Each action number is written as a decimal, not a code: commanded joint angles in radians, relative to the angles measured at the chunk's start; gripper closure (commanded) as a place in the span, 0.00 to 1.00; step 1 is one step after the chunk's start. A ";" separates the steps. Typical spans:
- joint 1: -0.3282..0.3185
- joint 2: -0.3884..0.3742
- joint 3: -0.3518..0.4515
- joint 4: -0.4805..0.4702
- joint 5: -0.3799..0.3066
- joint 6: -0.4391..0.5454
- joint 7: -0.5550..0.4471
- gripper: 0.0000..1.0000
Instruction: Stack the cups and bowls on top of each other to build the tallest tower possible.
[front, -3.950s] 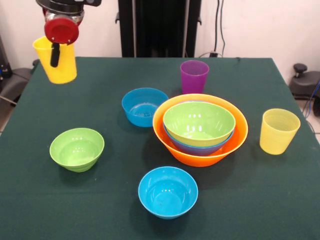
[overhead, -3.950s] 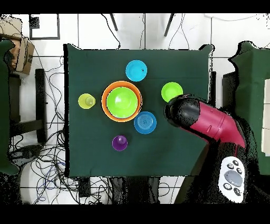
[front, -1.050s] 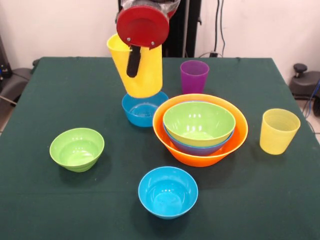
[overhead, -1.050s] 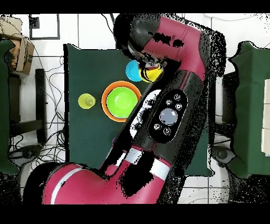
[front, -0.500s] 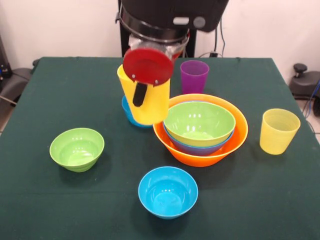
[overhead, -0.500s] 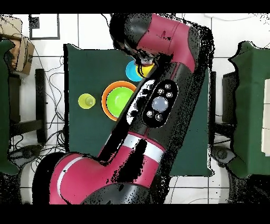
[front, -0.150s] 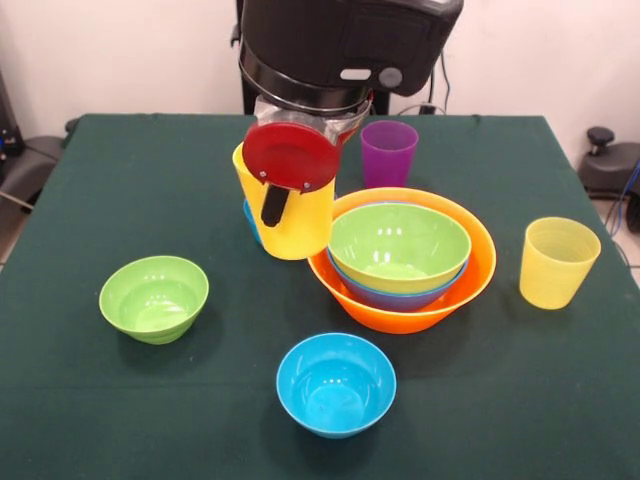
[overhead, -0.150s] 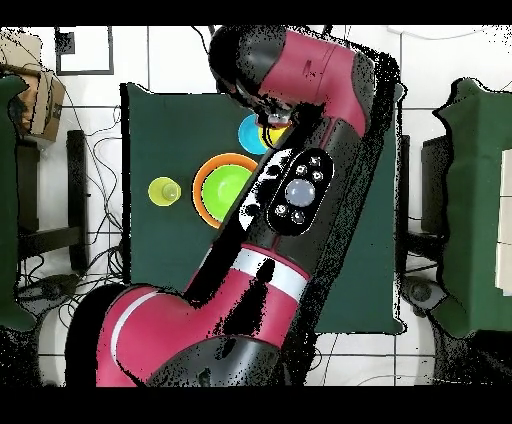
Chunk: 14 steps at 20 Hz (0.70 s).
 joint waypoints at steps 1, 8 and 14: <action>0.026 0.025 0.029 -0.035 0.013 0.099 0.234 1.00; 0.026 0.022 0.000 -0.074 0.042 0.204 0.243 1.00; 0.017 0.021 -0.021 -0.129 0.081 0.303 0.255 1.00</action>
